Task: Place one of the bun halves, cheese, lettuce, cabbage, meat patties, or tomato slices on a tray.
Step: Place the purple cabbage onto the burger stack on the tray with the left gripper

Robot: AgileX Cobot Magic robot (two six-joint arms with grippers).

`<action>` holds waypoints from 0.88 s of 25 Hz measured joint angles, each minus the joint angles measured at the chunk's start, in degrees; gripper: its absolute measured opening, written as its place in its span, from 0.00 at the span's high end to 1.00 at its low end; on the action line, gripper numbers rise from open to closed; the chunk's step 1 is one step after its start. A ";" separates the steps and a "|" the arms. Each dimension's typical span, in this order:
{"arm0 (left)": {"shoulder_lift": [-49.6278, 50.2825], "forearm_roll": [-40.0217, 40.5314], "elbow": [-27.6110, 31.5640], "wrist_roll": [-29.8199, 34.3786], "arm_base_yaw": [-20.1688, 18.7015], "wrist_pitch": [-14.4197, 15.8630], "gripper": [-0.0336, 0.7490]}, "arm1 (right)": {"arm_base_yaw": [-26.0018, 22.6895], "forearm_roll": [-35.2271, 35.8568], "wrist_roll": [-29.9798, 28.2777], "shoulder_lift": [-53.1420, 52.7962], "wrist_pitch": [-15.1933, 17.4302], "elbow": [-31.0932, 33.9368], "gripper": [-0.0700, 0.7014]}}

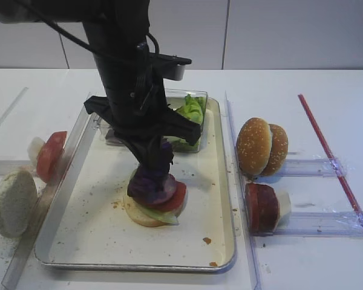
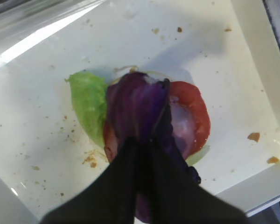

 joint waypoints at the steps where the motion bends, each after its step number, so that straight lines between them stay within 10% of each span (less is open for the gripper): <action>1: 0.15 0.00 0.00 0.00 0.00 0.00 0.94 | 0.00 0.00 0.00 0.00 0.00 0.00 0.81; 22: 0.24 -0.12 0.00 0.00 0.00 -0.09 0.76 | 0.00 0.00 0.00 0.00 0.00 0.00 0.81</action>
